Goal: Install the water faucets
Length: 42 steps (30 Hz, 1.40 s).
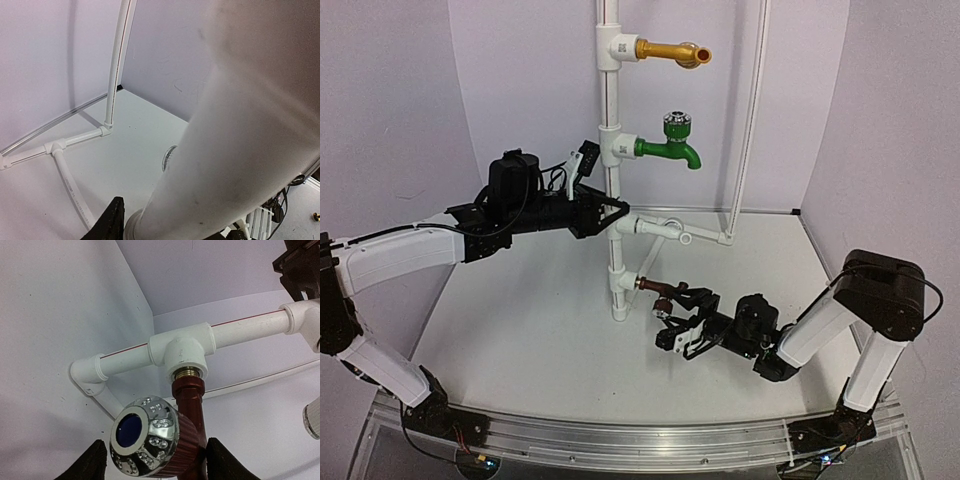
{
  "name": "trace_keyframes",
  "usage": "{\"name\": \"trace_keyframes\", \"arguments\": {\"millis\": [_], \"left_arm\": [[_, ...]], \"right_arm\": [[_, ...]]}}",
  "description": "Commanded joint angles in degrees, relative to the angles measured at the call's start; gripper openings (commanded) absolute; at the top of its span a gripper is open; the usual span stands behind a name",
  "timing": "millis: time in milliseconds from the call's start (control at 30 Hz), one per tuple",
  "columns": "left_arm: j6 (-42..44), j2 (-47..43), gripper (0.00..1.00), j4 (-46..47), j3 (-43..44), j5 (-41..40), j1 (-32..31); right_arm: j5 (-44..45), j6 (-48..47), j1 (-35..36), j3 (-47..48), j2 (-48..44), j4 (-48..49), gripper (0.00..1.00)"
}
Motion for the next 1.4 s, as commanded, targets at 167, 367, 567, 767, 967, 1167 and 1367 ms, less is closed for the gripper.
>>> {"name": "trace_keyframes", "arguments": {"millis": [167,367,567,767,967,1167,1367], "left_arm": [[-11.06,-3.08,0.0,-2.16,0.31,4.37,-0.75],[-10.98,-3.09,0.0,-2.18,0.21,4.37,-0.75],[-10.96,-3.18,0.0,-2.1,0.17,4.37,-0.75],[-10.96,-3.09,0.0,-1.97,0.17,4.4,-0.75],[-10.94,-3.03,0.0,-1.9,0.17,4.5,-0.75],[-10.88,-3.09,0.0,-2.03,0.17,4.51,-0.74],[-10.79,-3.09,0.0,-1.98,0.17,4.46,-0.79]], "right_arm": [[-0.61,5.43,-0.18,0.51,-0.73,25.46,0.59],[-1.76,7.05,-0.35,0.28,-1.14,25.17,0.55],[-2.08,8.89,-0.48,0.35,-1.95,24.48,0.53],[-2.09,11.36,-0.85,0.78,-3.06,23.54,0.49],[-2.44,13.82,-1.16,0.88,-4.03,22.22,0.47],[-2.84,19.49,-1.74,1.28,-6.35,19.18,0.46],[-4.78,23.77,-2.06,1.45,-9.27,13.5,0.4]]}}
